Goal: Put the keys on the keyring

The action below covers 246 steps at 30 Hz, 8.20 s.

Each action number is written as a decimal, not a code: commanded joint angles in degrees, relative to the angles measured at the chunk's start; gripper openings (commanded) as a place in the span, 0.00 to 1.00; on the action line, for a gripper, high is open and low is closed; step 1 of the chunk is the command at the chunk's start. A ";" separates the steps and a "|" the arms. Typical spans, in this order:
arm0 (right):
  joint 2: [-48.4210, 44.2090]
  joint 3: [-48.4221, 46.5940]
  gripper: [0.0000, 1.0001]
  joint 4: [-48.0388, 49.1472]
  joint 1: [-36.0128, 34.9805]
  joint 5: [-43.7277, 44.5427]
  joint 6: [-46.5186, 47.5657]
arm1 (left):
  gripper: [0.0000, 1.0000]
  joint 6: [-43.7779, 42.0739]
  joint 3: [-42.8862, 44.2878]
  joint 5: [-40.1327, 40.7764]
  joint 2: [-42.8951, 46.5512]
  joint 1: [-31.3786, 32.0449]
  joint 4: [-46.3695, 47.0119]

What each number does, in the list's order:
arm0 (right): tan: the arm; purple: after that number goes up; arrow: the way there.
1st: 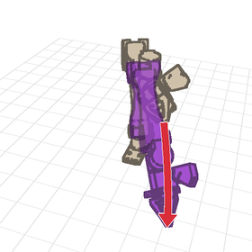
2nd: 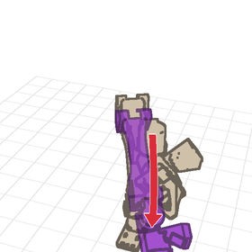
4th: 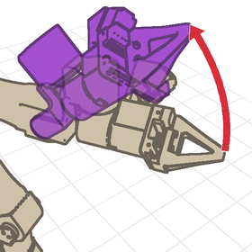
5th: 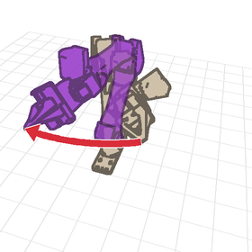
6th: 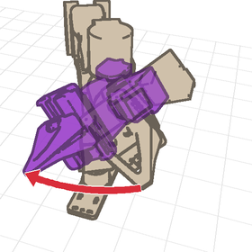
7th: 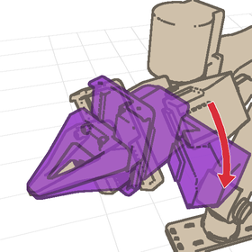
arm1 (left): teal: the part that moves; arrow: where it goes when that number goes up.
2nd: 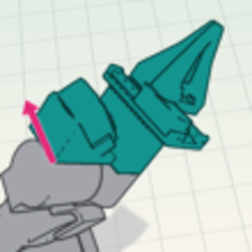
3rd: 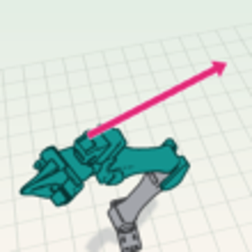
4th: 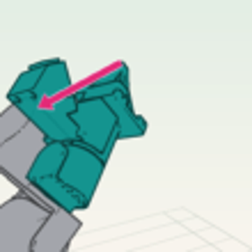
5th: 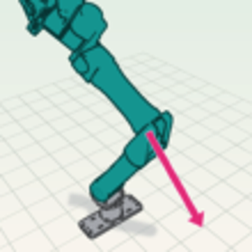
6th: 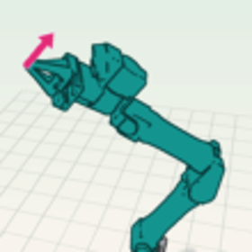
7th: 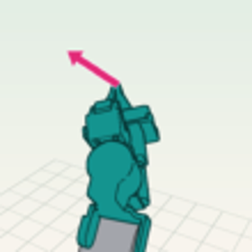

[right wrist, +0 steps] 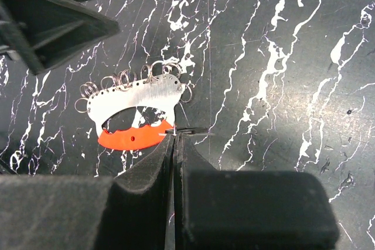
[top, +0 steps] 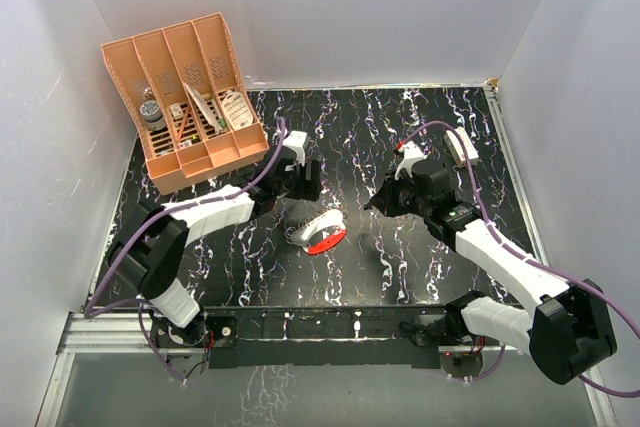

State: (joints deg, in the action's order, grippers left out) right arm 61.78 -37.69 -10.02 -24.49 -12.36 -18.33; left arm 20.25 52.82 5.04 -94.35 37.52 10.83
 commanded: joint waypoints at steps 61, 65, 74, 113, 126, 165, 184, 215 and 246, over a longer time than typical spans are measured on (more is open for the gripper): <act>-5.80 3.83 0.00 2.89 0.86 -4.77 1.38 | 0.99 7.36 -6.65 16.67 4.79 15.58 -18.43; -6.69 4.13 0.00 2.54 0.89 -5.21 0.85 | 0.99 8.57 -6.21 15.90 4.23 17.16 -18.17; -6.41 4.63 0.00 0.56 0.76 -7.93 0.66 | 0.98 2.72 -4.55 20.50 11.03 17.97 -18.59; -9.39 6.56 0.00 -0.78 0.33 -8.47 -0.06 | 0.56 -16.07 -12.20 -32.11 3.16 4.49 10.36; -9.13 6.79 0.00 -0.88 0.37 -8.61 0.02 | 0.57 -17.99 -9.33 -32.92 -0.24 3.78 11.41; -7.83 6.54 0.00 -0.60 0.34 -8.74 0.23 | 0.52 -19.06 -13.30 -38.95 2.20 3.35 8.92; -0.64 4.97 0.00 -1.76 -11.40 -6.04 2.00 | 0.53 -18.23 -14.70 -37.78 2.49 2.80 11.84; 9.34 -4.44 0.00 -3.34 -17.31 3.40 5.22 | 0.55 -17.56 -22.85 -36.86 12.43 0.21 17.81; -2.94 2.44 0.00 -16.93 -31.17 15.11 -15.85 | 0.55 -17.75 -23.28 -35.19 14.84 -0.57 15.72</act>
State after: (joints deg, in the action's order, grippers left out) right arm 59.92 -36.42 -26.52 -54.50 0.10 -30.46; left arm 3.11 30.20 -30.02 -82.81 37.26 26.52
